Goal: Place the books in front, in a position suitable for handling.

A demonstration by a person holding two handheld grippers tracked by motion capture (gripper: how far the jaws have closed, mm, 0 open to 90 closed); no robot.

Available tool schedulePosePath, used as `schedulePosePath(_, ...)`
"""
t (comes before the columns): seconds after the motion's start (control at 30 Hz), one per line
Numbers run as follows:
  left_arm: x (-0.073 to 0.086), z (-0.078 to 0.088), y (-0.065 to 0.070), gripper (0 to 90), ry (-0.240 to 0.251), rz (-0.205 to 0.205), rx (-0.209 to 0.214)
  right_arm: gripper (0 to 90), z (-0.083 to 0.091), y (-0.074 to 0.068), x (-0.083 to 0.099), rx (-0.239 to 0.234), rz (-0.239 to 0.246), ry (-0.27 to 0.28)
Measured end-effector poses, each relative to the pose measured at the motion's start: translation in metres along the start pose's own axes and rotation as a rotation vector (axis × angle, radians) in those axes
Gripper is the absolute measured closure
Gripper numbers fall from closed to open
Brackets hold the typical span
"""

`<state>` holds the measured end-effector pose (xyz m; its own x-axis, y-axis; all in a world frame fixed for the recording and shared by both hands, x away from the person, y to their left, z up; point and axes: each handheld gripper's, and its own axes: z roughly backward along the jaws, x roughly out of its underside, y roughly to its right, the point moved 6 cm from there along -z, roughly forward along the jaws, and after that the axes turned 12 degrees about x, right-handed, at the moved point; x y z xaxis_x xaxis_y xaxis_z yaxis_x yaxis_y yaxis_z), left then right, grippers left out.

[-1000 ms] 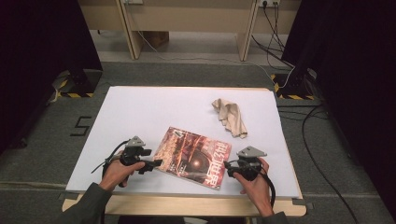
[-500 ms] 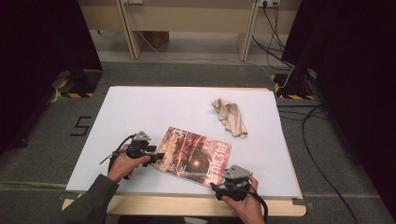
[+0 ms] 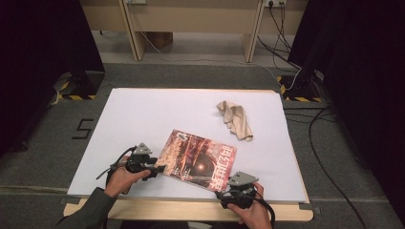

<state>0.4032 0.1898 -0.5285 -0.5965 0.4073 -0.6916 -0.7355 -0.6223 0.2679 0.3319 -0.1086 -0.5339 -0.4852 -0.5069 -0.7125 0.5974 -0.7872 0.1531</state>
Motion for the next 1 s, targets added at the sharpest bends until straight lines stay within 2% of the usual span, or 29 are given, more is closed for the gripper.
schedulePosePath(0.07,0.001,0.001,0.002,46.9,-0.003,-0.007,-0.005,29.3,-0.001,0.000,0.001,0.003,0.004,-0.005)
schedulePosePath(0.1,0.003,0.002,0.005,46.9,-0.008,-0.017,-0.012,34.2,-0.001,0.002,-0.001,0.013,-0.006,-0.001)
schedulePosePath(0.17,0.004,0.002,0.007,46.8,-0.007,-0.018,-0.014,34.1,-0.002,0.003,-0.001,0.011,-0.006,-0.002)
schedulePosePath(0.2,0.008,0.002,0.011,46.6,-0.035,-0.042,-0.021,35.6,-0.004,0.005,-0.002,0.002,-0.017,-0.001)
schedulePosePath(0.23,0.008,0.002,0.011,46.1,-0.035,-0.042,-0.021,35.7,-0.004,0.006,-0.002,-0.001,-0.021,-0.004)
schedulePosePath(0.27,0.011,0.001,0.015,45.1,-0.053,-0.078,-0.040,35.8,-0.004,0.008,-0.003,-0.005,-0.024,-0.005)
schedulePosePath(0.3,0.011,0.001,0.015,43.9,-0.053,-0.078,-0.040,36.0,-0.005,0.010,-0.003,-0.012,-0.021,-0.006)
schedulePosePath(0.4,0.012,0.002,0.021,43.4,-0.063,-0.067,-0.015,38.2,-0.006,0.016,-0.004,-0.023,-0.040,-0.016)
schedulePosePath(0.47,0.013,0.002,0.023,43.3,-0.068,-0.075,-0.011,39.9,-0.006,0.018,-0.004,-0.022,-0.039,-0.017)
schedulePosePath(0.57,0.015,0.001,0.032,42.2,-0.082,-0.098,-0.004,44.5,-0.007,0.028,-0.004,-0.021,-0.052,-0.016)
schedulePosePath(0.6,0.016,0.001,0.036,40.7,-0.087,-0.105,0.000,45.8,-0.008,0.036,-0.004,-0.015,-0.062,-0.009)
schedulePosePath(0.63,0.016,0.000,0.040,40.7,-0.086,-0.113,0.002,45.8,-0.008,0.036,-0.004,-0.015,-0.062,-0.009)
schedulePosePath(0.67,0.017,0.000,0.046,39.3,-0.090,-0.130,0.004,45.8,-0.010,0.042,-0.005,-0.009,-0.067,-0.013)
schedulePosePath(0.73,0.017,-0.001,0.048,38.9,-0.094,-0.134,0.003,45.8,-0.011,0.045,-0.005,-0.011,-0.069,-0.015)
schedulePosePath(0.83,0.018,-0.003,0.056,38.6,-0.097,-0.135,0.034,46.4,-0.017,0.058,-0.009,0.016,-0.062,-0.019)
schedulePosePath(0.87,0.018,-0.003,0.056,38.7,-0.097,-0.135,0.034,46.4,-0.017,0.058,-0.009,0.016,-0.062,-0.019)
schedulePosePath(0.9,0.017,-0.003,0.057,39.0,-0.091,-0.127,0.050,46.0,-0.020,0.065,-0.011,0.023,-0.077,-0.028)
schedulePosePath(0.93,0.017,-0.002,0.057,39.0,-0.088,-0.114,0.070,46.0,-0.020,0.065,-0.011,0.023,-0.077,-0.028)
schedulePosePath(1.0,0.013,0.001,0.058,39.9,-0.054,-0.094,0.109,44.4,-0.025,0.073,-0.013,0.034,-0.107,-0.027)
